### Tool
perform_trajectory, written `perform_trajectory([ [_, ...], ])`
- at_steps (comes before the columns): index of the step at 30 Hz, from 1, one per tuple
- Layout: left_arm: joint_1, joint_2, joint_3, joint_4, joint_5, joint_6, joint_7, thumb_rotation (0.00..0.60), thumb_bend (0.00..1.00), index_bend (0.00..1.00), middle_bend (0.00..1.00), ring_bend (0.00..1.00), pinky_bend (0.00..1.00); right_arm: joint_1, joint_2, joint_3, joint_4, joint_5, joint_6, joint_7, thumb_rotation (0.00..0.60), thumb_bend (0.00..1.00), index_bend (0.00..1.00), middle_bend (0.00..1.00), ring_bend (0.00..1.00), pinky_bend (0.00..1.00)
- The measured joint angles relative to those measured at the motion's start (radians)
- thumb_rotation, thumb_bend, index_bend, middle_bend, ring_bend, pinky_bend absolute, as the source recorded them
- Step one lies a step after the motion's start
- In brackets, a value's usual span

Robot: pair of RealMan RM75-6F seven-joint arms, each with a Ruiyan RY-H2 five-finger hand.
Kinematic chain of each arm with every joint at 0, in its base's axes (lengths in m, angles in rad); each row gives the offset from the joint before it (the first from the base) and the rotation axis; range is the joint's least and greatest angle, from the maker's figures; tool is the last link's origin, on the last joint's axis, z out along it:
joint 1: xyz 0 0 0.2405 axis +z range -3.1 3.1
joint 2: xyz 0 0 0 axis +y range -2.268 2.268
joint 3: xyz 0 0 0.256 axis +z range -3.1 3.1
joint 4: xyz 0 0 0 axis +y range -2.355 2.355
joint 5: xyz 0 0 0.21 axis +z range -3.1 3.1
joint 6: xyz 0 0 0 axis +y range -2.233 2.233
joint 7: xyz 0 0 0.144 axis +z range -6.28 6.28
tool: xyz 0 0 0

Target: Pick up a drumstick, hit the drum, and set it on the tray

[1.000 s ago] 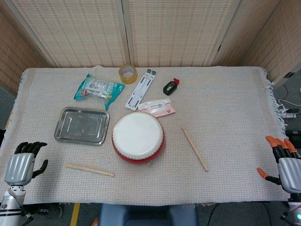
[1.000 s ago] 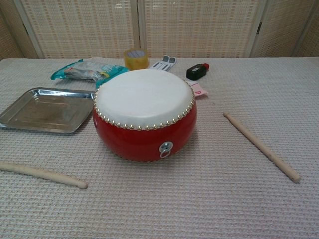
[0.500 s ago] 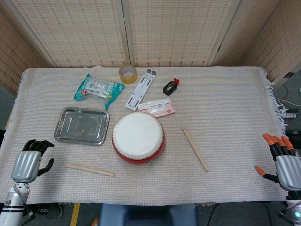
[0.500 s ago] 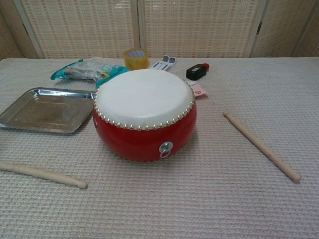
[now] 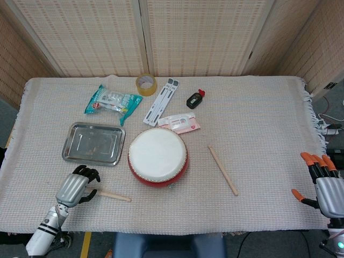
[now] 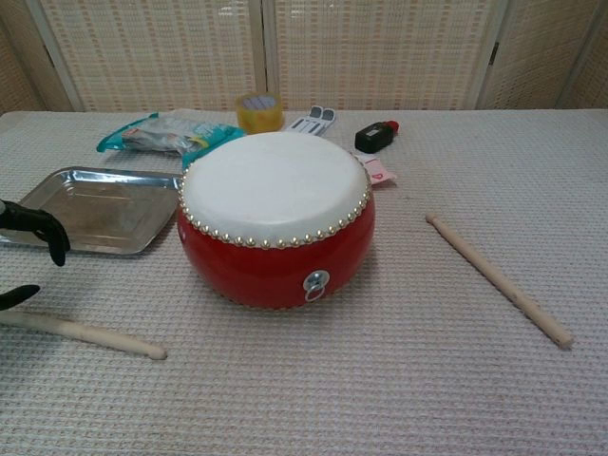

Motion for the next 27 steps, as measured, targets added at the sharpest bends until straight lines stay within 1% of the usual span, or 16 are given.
perform_trajectory([
  [5, -0.023, -0.039, 0.013, 0.001, -0.018, -0.05, 0.057, 0.6, 0.35, 0.44, 0.29, 0.25, 0.15, -0.001, 0.0, 0.0, 0.004, 0.004, 0.0, 0.004, 0.6, 0.18, 0.01, 0.08, 0.0, 0.03],
  [10, -0.027, -0.065, 0.031, -0.023, -0.043, -0.068, 0.121, 0.6, 0.35, 0.43, 0.29, 0.25, 0.15, -0.004, -0.001, 0.0, 0.011, 0.009, 0.0, 0.012, 0.6, 0.18, 0.01, 0.08, 0.0, 0.03],
  [15, -0.017, -0.101, 0.035, -0.015, -0.068, -0.056, 0.158, 0.6, 0.32, 0.44, 0.29, 0.25, 0.15, -0.003, -0.003, 0.0, 0.018, 0.011, -0.002, 0.017, 0.6, 0.18, 0.01, 0.08, 0.0, 0.03],
  [19, -0.006, -0.138, 0.034, 0.011, -0.076, -0.028, 0.176, 0.6, 0.32, 0.44, 0.29, 0.24, 0.15, -0.002, -0.002, 0.001, 0.018, 0.01, -0.003, 0.017, 0.6, 0.18, 0.01, 0.08, 0.0, 0.03],
  [22, -0.003, -0.155, 0.034, 0.026, -0.079, -0.022, 0.189, 0.6, 0.31, 0.44, 0.29, 0.22, 0.15, -0.001, -0.003, 0.0, 0.018, 0.011, -0.005, 0.018, 0.6, 0.18, 0.01, 0.08, 0.0, 0.03],
  [27, 0.0, -0.178, 0.038, 0.046, -0.08, -0.011, 0.209, 0.6, 0.31, 0.45, 0.29, 0.22, 0.14, -0.003, -0.002, -0.001, 0.019, 0.01, -0.003, 0.019, 0.6, 0.18, 0.01, 0.08, 0.0, 0.03],
])
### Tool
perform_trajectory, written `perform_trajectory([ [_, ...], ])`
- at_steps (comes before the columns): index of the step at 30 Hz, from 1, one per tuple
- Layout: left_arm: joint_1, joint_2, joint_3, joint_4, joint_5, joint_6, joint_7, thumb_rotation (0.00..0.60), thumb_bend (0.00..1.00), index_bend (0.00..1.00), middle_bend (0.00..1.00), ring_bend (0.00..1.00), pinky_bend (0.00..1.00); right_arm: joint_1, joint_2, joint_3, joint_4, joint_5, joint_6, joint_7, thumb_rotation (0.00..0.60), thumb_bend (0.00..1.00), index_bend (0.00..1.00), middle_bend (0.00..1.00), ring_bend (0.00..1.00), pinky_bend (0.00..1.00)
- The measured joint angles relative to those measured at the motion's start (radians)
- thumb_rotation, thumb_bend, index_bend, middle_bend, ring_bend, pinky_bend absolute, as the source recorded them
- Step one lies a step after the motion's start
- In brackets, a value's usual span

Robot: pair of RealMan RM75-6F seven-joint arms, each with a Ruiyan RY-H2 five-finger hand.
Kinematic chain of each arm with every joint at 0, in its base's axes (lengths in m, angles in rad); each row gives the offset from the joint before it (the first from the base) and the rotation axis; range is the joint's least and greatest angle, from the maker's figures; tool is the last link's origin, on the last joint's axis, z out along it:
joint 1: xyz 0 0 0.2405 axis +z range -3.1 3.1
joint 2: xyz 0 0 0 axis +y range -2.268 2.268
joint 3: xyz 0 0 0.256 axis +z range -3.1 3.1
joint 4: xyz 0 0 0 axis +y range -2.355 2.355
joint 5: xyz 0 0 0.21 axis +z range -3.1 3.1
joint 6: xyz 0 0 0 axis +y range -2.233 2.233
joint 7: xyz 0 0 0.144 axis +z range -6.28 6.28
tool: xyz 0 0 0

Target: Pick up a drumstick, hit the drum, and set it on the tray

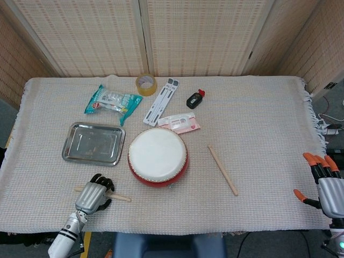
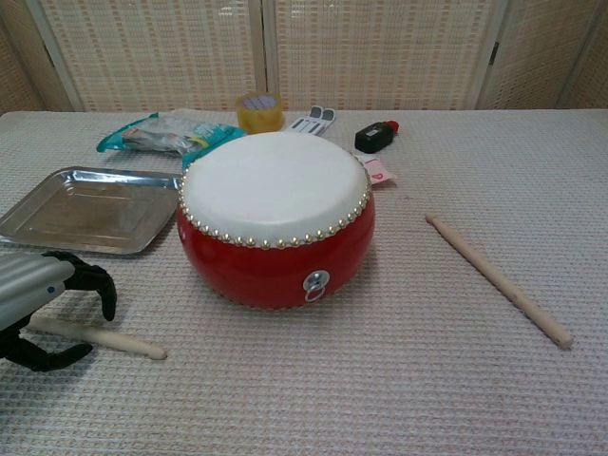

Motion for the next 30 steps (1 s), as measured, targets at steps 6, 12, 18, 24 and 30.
perform_trajectory([
  [6, 0.001, -0.026, 0.001, 0.029, 0.0, 0.007, 0.007, 0.6, 0.31, 0.46, 0.28, 0.2, 0.13, -0.004, 0.003, 0.0, 0.0, 0.002, 0.004, 0.002, 0.6, 0.18, 0.01, 0.08, 0.0, 0.03],
  [12, 0.0, -0.041, -0.001, 0.048, 0.0, 0.01, 0.001, 0.6, 0.32, 0.48, 0.25, 0.12, 0.09, -0.004, 0.003, 0.0, 0.0, 0.002, 0.003, 0.004, 0.6, 0.18, 0.01, 0.08, 0.0, 0.03],
  [18, -0.001, -0.048, -0.002, 0.058, -0.003, 0.008, -0.003, 0.6, 0.33, 0.5, 0.25, 0.12, 0.09, -0.003, 0.003, 0.0, -0.001, 0.003, 0.001, 0.005, 0.6, 0.18, 0.01, 0.08, 0.0, 0.03],
  [24, -0.004, -0.053, -0.001, 0.071, -0.01, -0.002, -0.01, 0.6, 0.34, 0.51, 0.24, 0.11, 0.09, -0.001, 0.003, 0.0, -0.004, 0.007, -0.007, 0.002, 0.6, 0.18, 0.01, 0.08, 0.0, 0.03],
  [30, -0.006, -0.06, -0.002, 0.082, -0.014, -0.006, -0.026, 0.6, 0.36, 0.53, 0.24, 0.1, 0.09, 0.001, 0.004, 0.001, -0.008, 0.008, -0.009, -0.003, 0.6, 0.18, 0.01, 0.08, 0.0, 0.03],
])
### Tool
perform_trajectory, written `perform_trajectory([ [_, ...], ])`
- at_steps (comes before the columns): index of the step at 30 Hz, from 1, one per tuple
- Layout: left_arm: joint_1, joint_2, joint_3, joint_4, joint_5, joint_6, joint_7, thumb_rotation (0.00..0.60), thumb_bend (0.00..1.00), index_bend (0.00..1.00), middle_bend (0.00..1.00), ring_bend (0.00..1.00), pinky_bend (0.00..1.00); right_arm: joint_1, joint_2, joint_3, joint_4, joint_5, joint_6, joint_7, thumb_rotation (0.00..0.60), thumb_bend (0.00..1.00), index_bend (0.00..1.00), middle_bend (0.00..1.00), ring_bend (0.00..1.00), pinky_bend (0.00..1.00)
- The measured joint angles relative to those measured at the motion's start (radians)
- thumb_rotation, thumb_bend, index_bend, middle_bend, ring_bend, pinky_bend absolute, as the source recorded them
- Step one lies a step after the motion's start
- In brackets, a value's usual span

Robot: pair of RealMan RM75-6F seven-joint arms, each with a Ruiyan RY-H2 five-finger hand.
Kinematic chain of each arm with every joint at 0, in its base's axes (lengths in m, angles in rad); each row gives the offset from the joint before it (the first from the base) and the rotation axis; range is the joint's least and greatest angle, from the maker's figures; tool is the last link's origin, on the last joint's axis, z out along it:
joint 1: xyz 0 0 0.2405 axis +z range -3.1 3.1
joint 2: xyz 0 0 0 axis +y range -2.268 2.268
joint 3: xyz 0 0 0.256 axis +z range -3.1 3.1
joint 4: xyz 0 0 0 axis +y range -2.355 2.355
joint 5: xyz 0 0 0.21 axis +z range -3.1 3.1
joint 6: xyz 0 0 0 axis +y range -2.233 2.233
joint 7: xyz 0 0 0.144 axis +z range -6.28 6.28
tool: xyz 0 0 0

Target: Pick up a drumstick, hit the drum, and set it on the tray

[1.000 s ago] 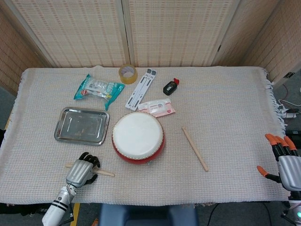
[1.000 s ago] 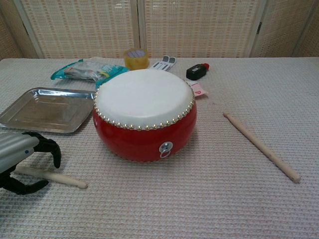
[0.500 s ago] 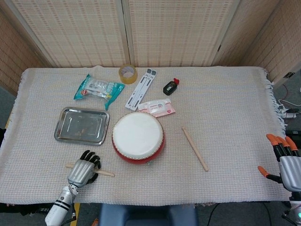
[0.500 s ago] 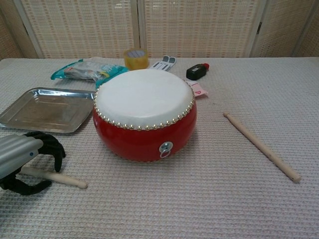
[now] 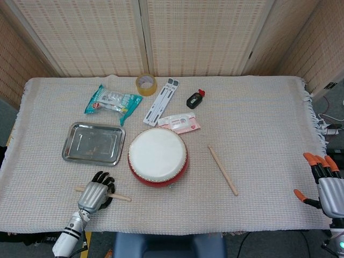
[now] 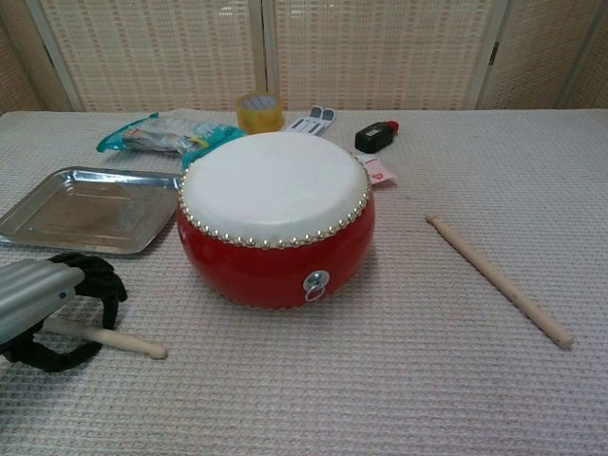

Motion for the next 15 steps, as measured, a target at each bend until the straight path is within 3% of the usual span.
perform_trajectory([
  [6, 0.003, 0.006, -0.004, -0.016, -0.002, -0.001, -0.075, 0.6, 0.36, 0.56, 0.24, 0.09, 0.08, 0.002, 0.003, 0.001, -0.004, 0.002, -0.003, -0.002, 0.6, 0.18, 0.01, 0.08, 0.0, 0.03],
  [15, 0.016, 0.077, -0.034, -0.097, 0.006, 0.017, -0.444, 0.6, 0.36, 0.57, 0.23, 0.08, 0.08, 0.006, 0.006, 0.0, -0.009, 0.0, -0.009, -0.006, 0.6, 0.18, 0.01, 0.08, 0.0, 0.03],
])
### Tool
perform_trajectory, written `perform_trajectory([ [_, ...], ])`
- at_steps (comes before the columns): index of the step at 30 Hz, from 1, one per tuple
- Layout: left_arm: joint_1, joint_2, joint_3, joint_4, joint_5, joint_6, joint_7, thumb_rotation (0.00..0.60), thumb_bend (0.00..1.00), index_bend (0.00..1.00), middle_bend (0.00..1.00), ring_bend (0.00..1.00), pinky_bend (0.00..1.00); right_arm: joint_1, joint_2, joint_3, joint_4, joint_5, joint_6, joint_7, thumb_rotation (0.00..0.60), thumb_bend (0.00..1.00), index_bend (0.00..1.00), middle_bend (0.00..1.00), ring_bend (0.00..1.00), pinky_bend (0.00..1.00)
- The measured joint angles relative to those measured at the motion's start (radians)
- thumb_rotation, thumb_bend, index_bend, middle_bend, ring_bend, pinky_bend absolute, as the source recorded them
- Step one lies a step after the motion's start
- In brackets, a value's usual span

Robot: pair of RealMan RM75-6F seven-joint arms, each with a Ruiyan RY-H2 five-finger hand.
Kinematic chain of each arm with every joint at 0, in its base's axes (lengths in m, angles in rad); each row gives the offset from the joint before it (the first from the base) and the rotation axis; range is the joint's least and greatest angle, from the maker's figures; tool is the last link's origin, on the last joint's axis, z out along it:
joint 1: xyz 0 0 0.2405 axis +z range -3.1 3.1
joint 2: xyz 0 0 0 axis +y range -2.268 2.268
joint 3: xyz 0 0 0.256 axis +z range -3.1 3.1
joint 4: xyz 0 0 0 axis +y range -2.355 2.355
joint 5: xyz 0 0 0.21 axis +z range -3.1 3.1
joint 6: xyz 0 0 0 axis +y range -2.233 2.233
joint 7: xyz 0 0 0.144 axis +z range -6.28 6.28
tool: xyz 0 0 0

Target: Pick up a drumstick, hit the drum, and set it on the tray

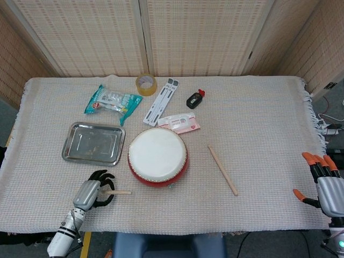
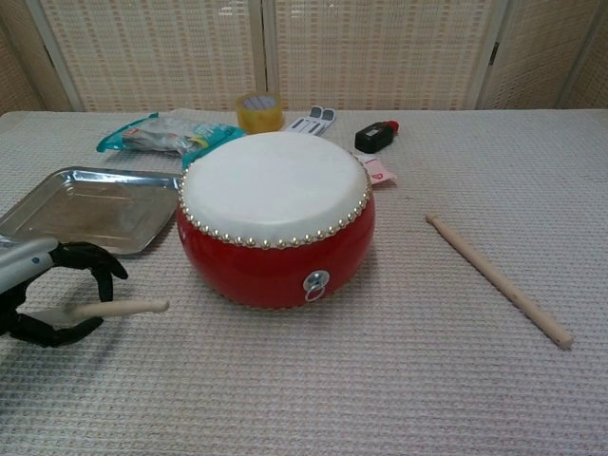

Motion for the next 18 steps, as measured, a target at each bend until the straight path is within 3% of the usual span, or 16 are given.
perform_trajectory([
  [6, 0.012, 0.059, -0.024, -0.052, 0.017, 0.024, -0.295, 0.6, 0.39, 0.57, 0.24, 0.11, 0.1, 0.002, 0.003, 0.001, -0.008, 0.0, -0.001, -0.008, 0.6, 0.18, 0.01, 0.08, 0.0, 0.03],
  [18, 0.017, 0.119, -0.037, -0.043, 0.093, 0.05, -1.037, 0.6, 0.4, 0.57, 0.24, 0.12, 0.12, 0.002, 0.004, 0.003, -0.017, 0.005, 0.0, -0.017, 0.6, 0.18, 0.01, 0.08, 0.0, 0.03],
])
